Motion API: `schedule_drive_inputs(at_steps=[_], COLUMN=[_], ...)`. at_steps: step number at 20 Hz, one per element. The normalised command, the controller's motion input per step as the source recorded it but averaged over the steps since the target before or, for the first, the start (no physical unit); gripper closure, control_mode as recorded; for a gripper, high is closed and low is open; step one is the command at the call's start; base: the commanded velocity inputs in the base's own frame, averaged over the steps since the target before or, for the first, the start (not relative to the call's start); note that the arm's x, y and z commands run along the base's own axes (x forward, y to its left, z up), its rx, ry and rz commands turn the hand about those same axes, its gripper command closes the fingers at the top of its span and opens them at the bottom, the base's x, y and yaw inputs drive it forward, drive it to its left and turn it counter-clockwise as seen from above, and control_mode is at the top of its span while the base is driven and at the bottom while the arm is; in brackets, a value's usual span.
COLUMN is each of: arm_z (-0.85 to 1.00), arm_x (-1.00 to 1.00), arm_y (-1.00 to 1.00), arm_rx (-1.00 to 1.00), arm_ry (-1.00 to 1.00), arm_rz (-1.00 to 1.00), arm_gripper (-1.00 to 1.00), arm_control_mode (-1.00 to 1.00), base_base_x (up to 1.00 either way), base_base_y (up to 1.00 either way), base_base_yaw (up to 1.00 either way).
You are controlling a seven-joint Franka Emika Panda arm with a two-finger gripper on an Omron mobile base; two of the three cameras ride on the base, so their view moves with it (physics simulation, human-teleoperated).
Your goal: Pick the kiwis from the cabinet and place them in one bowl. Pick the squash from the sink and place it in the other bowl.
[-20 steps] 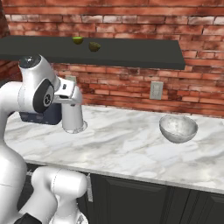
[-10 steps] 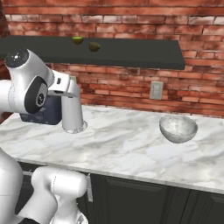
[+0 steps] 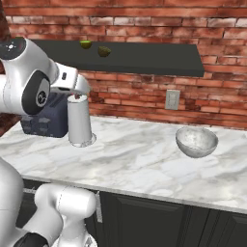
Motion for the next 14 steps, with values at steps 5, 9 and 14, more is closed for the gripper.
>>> schedule_drive_inputs(at_steps=[5,9,14], arm_z=[0.40,0.36,0.27], arm_x=[-0.07,0.12,0.40], arm_y=[0.00,0.00,-0.04], arm_rx=[0.00,0.00,-0.01], arm_ry=[-0.05,-0.01,0.05], arm_rz=[0.00,-0.03,-0.07], arm_gripper=[-1.00,-1.00,-1.00], arm_control_mode=[-1.00,-1.00,-1.00], base_base_x=[0.00,0.00,0.00], base_base_y=[0.00,0.00,0.00], base_base_yaw=[0.00,0.00,0.00])
